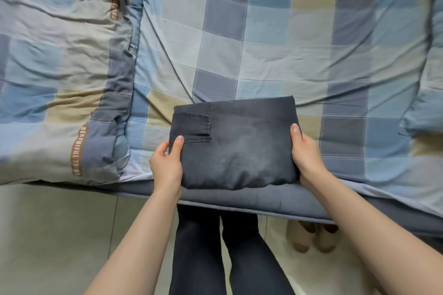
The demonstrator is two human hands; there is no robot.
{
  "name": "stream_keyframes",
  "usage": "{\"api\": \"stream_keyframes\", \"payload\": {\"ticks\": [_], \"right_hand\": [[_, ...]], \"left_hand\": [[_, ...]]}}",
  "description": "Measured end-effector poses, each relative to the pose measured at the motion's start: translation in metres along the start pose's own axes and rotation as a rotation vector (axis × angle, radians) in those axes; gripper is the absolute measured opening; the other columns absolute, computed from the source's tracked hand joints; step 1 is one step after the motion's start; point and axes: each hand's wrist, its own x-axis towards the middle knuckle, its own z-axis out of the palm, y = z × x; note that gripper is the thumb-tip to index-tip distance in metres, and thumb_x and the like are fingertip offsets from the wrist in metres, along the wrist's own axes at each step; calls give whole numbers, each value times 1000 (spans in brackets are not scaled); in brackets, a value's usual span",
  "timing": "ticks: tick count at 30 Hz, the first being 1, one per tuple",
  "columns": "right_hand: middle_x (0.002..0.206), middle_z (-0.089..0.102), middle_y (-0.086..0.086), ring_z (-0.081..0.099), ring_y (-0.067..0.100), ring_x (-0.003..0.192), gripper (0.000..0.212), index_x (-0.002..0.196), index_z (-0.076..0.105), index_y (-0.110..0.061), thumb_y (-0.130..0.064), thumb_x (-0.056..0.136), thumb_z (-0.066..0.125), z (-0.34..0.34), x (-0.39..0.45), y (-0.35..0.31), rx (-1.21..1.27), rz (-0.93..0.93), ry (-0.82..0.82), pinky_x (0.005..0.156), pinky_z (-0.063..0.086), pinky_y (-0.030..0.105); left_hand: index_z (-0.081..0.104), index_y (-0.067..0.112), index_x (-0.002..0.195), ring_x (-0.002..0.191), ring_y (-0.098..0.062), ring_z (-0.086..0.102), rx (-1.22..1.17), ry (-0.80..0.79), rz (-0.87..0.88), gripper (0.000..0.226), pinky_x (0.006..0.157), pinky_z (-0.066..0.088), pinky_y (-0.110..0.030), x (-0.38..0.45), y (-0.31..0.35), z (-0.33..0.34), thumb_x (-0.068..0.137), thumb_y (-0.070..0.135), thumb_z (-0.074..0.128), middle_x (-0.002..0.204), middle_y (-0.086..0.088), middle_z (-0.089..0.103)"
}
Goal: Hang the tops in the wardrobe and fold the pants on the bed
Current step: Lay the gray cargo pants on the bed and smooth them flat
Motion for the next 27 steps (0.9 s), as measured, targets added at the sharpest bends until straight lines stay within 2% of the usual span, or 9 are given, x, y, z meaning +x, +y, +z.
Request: {"api": "stream_keyframes", "payload": {"ticks": [3,6,8,12,15,19,23,25,27], "right_hand": [[96,71,-11,68,10,90,39,90,69,-29,-59,93,44,-35,-47,-26,47,6,-6,73,54,28],[85,73,-14,70,5,78,42,80,72,-34,-61,93,42,-71,-104,-67,83,-58,17,59,55,21],[83,73,-13,70,7,78,42,79,72,-36,-62,92,41,-90,-136,-88,94,-107,35,60,58,25],[100,63,16,69,20,82,59,93,61,-8,-64,90,42,-117,-192,-114,153,-179,140,70,59,38],[98,61,17,62,12,70,61,89,58,-10,-69,84,43,-126,-231,-123,198,-225,216,64,53,32],[88,61,26,56,25,72,75,90,55,3,-71,80,44,-124,-281,-122,202,-246,346,69,53,44],[63,46,-2,42,7,58,52,67,44,-5,-49,92,51,-102,-334,-106,223,-269,548,52,36,23],[62,42,1,37,8,57,47,68,42,-3,-40,95,51,-87,-356,-96,184,-272,650,51,33,25],[72,56,0,49,7,65,32,81,53,-7,-34,96,52,-69,-386,-83,222,-236,776,61,42,25]], "left_hand": [[69,20,86,75,-2,68,-29,-37,114,15,62,53,-16,-45,43,-9,95,30,63,81,12,74],[70,17,91,88,-15,70,-87,-77,172,15,76,57,-30,-93,93,-20,94,30,63,93,0,75],[69,17,91,88,-16,69,-105,-102,229,16,78,57,-31,-119,120,-27,94,31,63,94,-2,75],[70,24,87,85,-9,69,-123,-147,322,14,70,55,-21,-160,165,-40,92,36,64,90,5,75],[72,26,87,86,-8,69,-143,-196,350,13,69,54,-19,-180,187,-51,92,35,65,91,5,76],[73,32,86,90,-10,70,-91,-299,362,12,71,55,-21,-191,200,-68,92,38,64,94,6,75],[71,40,80,81,-2,68,15,-422,366,14,67,54,-18,-189,209,-85,91,42,64,85,15,74],[70,36,79,75,-3,65,70,-458,381,15,67,53,-22,-186,211,-93,91,43,64,81,14,72],[68,35,78,75,-5,64,143,-558,405,15,69,53,-26,-187,215,-101,89,46,65,80,13,71]]}}
